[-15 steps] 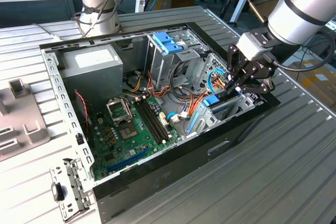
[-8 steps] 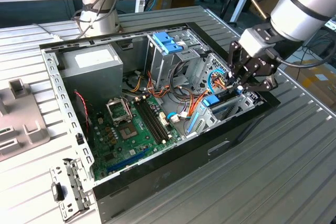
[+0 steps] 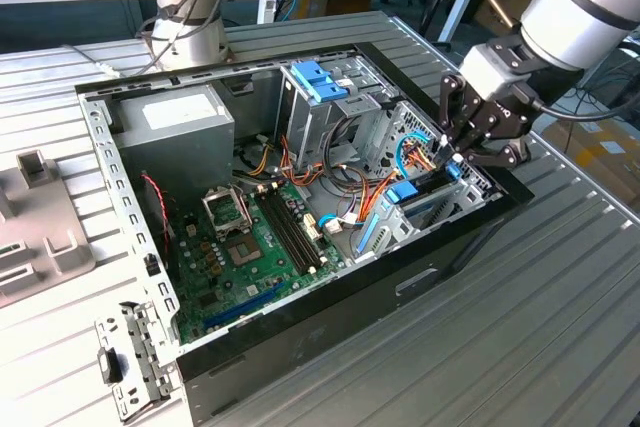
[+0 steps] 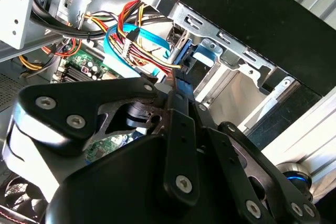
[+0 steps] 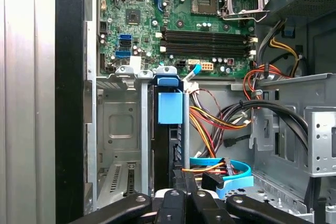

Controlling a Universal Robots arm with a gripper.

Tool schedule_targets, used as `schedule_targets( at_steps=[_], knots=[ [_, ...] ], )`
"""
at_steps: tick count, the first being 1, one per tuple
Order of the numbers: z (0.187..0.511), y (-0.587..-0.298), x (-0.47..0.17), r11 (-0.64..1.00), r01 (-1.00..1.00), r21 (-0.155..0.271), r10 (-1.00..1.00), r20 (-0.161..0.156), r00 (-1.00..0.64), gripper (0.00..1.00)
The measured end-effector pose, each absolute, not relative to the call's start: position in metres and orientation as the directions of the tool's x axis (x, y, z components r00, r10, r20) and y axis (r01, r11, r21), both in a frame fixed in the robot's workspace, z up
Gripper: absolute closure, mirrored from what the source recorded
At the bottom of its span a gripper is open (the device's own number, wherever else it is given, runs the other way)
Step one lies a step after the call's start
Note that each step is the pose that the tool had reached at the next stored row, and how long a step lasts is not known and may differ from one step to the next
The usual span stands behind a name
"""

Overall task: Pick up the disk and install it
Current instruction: 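Insert the first disk wire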

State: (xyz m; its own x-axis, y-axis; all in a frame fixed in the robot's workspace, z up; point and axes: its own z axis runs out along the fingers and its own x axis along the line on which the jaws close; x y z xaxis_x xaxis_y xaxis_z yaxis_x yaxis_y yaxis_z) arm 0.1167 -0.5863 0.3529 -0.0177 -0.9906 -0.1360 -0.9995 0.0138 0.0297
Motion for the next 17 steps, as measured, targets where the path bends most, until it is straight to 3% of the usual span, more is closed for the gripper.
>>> schedule_targets(
  at_steps=[17],
  knots=[
    [0.3423,-0.5863,0.119,0.014,-0.999,0.044,-0.99,-0.143,-0.02,0.89]
  ],
)
